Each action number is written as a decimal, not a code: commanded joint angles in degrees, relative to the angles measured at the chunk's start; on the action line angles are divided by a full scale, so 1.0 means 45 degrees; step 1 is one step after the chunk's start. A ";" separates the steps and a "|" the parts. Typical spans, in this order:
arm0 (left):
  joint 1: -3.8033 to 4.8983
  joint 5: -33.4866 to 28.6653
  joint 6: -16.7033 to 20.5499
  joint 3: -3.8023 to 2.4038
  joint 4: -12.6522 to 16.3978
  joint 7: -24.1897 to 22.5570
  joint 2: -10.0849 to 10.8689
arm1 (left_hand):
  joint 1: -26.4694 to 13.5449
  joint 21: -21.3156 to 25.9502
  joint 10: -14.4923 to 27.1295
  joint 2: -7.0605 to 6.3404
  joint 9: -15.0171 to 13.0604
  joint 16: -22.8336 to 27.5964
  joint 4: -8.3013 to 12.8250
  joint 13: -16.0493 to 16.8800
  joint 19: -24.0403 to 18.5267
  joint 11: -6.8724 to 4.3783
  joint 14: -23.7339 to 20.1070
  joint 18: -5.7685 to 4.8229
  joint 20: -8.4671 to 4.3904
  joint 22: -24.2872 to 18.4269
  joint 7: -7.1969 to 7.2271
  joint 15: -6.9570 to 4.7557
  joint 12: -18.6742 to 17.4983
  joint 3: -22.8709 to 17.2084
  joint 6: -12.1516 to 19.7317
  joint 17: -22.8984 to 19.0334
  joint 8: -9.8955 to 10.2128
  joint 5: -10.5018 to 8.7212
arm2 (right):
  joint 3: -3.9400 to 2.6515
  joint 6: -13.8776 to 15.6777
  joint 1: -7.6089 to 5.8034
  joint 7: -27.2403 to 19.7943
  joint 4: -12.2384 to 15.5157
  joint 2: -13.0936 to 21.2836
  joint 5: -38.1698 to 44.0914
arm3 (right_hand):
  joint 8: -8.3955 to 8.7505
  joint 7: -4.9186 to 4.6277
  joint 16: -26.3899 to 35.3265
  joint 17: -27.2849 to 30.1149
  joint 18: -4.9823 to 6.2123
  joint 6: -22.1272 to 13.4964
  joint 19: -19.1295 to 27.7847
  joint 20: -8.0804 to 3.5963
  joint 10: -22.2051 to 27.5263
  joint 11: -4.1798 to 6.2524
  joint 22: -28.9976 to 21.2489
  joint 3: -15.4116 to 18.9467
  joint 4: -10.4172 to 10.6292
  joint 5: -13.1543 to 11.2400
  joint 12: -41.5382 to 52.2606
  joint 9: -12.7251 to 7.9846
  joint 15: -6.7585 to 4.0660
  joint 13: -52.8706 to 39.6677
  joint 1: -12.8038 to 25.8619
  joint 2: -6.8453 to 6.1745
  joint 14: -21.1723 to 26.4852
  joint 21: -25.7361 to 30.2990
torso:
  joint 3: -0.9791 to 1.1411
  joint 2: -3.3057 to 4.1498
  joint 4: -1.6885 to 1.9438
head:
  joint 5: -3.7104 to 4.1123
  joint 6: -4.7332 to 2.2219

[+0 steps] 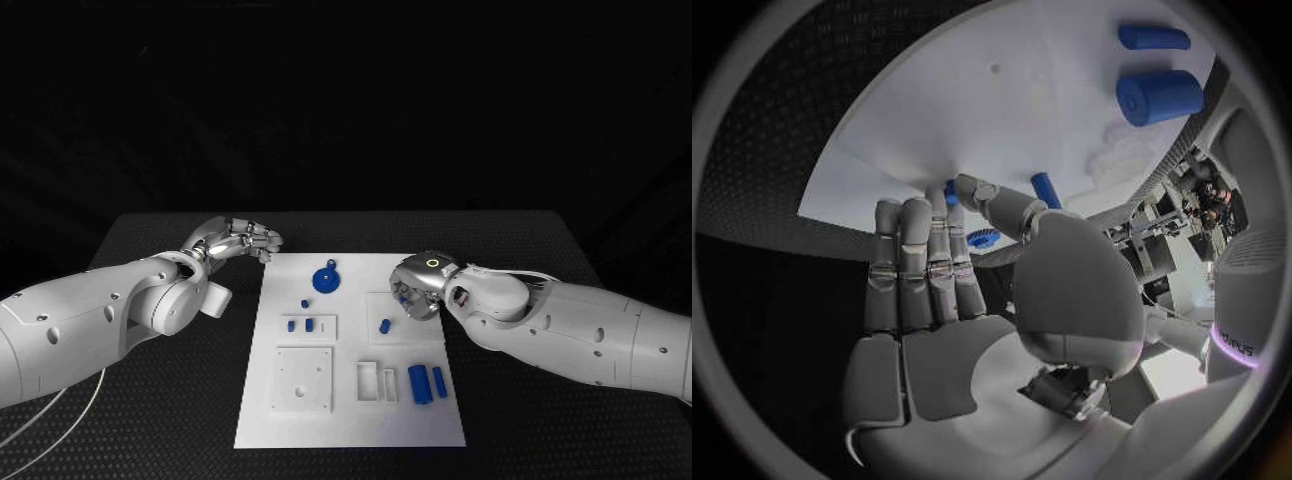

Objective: Assemble the parts on the task board

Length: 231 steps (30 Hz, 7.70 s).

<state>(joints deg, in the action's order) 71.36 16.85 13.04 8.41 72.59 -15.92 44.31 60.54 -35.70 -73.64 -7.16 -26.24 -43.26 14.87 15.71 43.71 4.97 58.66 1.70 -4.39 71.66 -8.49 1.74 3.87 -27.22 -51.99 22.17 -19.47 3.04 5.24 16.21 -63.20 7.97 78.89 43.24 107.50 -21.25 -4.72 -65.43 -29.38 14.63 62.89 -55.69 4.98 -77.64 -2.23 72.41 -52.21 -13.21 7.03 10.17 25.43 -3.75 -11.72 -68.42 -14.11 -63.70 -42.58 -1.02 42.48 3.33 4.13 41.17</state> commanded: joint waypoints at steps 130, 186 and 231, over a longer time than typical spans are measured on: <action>0.0007 -0.0951 0.0613 -0.0004 -0.0771 0.0174 -0.0773 | -0.0028 0.0278 0.0126 0.0110 0.0030 0.0354 -0.0099 -0.0002 0.0126 -0.0013 0.0180 0.0006 0.0114 0.0085 -0.0092 0.0013 0.0023 -0.0059 0.0247 0.0296 0.0027 0.0072 | 0.0801 -0.0160 0.0780 -0.0048 0.1789 -0.2727 0.1020 | -0.0051 -0.0011 0.0224 -0.0259 0.0082 0.0132 -0.0189 -0.0070 -0.0295 0.0048 -0.0002 0.0041 -0.0032 0.0526 -0.0153 0.0142 -0.0044 -0.0213 0.0224 -0.0090 -0.0171 0.0115 | -0.0116 -0.0143 -0.0074 | -0.3044 0.1016; 0.0011 -0.0952 0.0419 -0.0004 -0.0695 0.0273 -0.0755 | -0.0032 0.0329 0.0137 0.0120 0.0029 0.0435 -0.0133 0.0001 0.0147 -0.0009 0.0196 0.0009 0.0118 0.0114 -0.0099 0.0017 0.0025 -0.0071 0.0270 0.0382 0.0022 0.0069 | 0.1203 -0.0585 0.0810 -0.0140 0.1007 -0.3181 0.0469 | 0.0330 -0.0287 0.0652 -0.0242 0.0079 -0.0498 0.0295 0.0144 0.0294 -0.0239 0.0054 0.0112 -0.0085 0.0572 -0.0655 0.0053 0.0228 -0.0096 0.0439 -0.0306 0.0169 0.0385 | -0.0119 -0.0151 -0.0086 | -0.3088 0.1090; -0.0020 -0.1054 0.0359 0.0006 -0.1087 0.0141 -0.0734 | -0.0012 0.0361 0.0131 0.0128 0.0025 0.0486 -0.0139 0.0008 0.0171 -0.0012 0.0221 0.0013 0.0119 0.0144 -0.0102 0.0015 0.0034 -0.0077 0.0274 0.0457 0.0011 0.0069 | 0.0124 -0.1086 -0.0521 0.0502 0.2487 0.0448 -0.1667 | 0.0896 -0.0866 0.0556 -0.0396 0.0079 -0.2564 0.1312 0.0512 0.2572 -0.1023 0.0677 0.3064 -0.0737 -0.0711 -0.1388 -0.0278 0.0964 0.0526 0.1981 -0.0702 0.1200 0.0710 | -0.0114 -0.0197 -0.0152 | -0.2270 0.0434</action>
<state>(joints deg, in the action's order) 71.26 12.51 15.46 8.48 67.70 -14.51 41.13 60.54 -34.38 -73.29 -7.16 -26.14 -41.30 14.55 15.70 44.13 5.01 59.18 1.71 -3.97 72.23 -8.85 1.84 3.87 -27.53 -51.12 24.15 -19.47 3.04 5.79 15.20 -65.57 9.93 90.36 45.30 101.28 -17.45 -8.60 -62.92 -31.07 14.23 51.63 -50.23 7.35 -66.45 -6.83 74.91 -38.68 -16.55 3.99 4.14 24.25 0.52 -9.40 -60.18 -17.34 -58.54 -39.69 -1.60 41.58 2.65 -6.31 43.07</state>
